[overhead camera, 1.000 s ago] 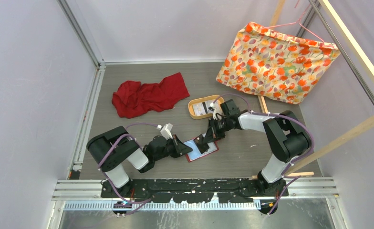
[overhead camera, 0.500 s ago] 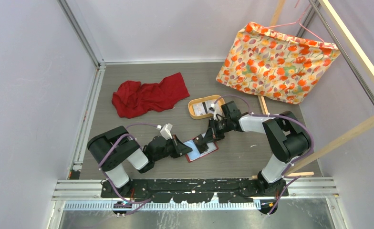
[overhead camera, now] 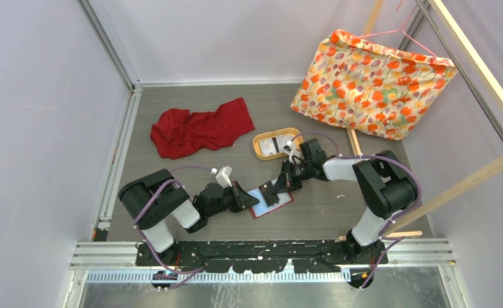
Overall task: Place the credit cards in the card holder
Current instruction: Insert the credit card into the card holder.
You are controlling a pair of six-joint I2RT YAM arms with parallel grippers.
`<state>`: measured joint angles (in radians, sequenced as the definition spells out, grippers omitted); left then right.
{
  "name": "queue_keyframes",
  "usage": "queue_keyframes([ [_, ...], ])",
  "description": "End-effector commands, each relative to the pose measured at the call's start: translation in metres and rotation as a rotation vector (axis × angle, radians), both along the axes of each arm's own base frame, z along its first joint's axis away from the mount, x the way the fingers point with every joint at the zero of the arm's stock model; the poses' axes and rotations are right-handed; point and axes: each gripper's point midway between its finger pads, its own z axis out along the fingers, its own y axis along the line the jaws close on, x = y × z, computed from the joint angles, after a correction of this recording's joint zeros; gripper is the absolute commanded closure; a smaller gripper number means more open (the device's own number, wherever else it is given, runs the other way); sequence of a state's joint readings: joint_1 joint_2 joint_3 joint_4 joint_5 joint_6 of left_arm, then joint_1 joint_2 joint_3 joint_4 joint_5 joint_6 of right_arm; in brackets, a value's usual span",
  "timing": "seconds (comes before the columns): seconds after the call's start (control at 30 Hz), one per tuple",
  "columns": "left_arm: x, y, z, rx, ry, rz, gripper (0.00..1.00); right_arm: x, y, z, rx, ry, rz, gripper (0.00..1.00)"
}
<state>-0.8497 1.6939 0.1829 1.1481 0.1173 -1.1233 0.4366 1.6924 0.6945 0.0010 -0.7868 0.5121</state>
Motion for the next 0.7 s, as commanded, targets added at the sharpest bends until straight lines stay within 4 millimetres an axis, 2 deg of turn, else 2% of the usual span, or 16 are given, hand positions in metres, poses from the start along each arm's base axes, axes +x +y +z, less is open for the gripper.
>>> queue_keyframes([
  [0.0, 0.000, -0.002, 0.007, -0.023, -0.029, -0.006, 0.88, -0.007, -0.002, 0.002, -0.001, -0.008, 0.007, 0.99],
  [0.2, 0.000, -0.003, 0.010, -0.031, -0.036, -0.011, 0.82, -0.010, 0.000, 0.009, 0.015, -0.041, 0.049, 0.99],
  [0.43, -0.001, -0.004, 0.017, -0.055, -0.046, -0.017, 0.80, -0.012, 0.006, 0.014, 0.004, -0.063, 0.075, 0.99],
  [0.67, -0.004, 0.003, 0.024, -0.036, -0.034, -0.003, 0.79, -0.009, 0.009, 0.016, -0.002, -0.085, 0.078, 0.99],
])
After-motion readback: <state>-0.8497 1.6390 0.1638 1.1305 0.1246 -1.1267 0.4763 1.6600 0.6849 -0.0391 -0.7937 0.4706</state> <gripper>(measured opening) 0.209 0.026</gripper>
